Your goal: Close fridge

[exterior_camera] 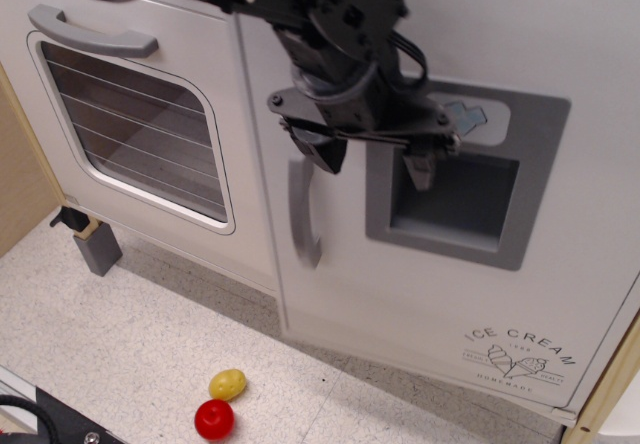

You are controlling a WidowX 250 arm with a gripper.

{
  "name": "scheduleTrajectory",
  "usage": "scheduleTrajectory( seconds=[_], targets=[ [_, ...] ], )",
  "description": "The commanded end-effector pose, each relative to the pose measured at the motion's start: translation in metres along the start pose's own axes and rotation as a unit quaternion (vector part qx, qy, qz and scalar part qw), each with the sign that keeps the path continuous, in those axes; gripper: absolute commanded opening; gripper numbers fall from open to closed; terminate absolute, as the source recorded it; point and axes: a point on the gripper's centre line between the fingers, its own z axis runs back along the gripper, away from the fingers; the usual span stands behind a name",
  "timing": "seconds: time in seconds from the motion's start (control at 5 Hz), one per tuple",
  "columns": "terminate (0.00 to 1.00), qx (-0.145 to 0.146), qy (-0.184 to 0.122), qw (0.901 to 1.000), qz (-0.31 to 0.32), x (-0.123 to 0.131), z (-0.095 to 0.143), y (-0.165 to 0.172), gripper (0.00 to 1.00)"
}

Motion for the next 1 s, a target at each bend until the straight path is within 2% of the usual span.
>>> scheduleTrajectory(
  seconds=[0.0, 0.2, 0.4, 0.6, 0.8],
  targets=[
    [0.00, 0.011, -0.049, 0.9978, 0.043, 0.031, 0.006, 0.023, 1.00],
    [0.00, 0.013, -0.057, 0.9968, 0.055, 0.047, 0.006, 0.023, 1.00],
    [0.00, 0.019, -0.056, 0.9964, 0.060, 0.051, 0.009, 0.022, 1.00],
    [0.00, 0.039, -0.027, 0.9980, 0.041, 0.045, 0.012, 0.024, 1.00],
    [0.00, 0.039, -0.027, 0.9980, 0.041, 0.045, 0.012, 0.024, 1.00]
  ],
)
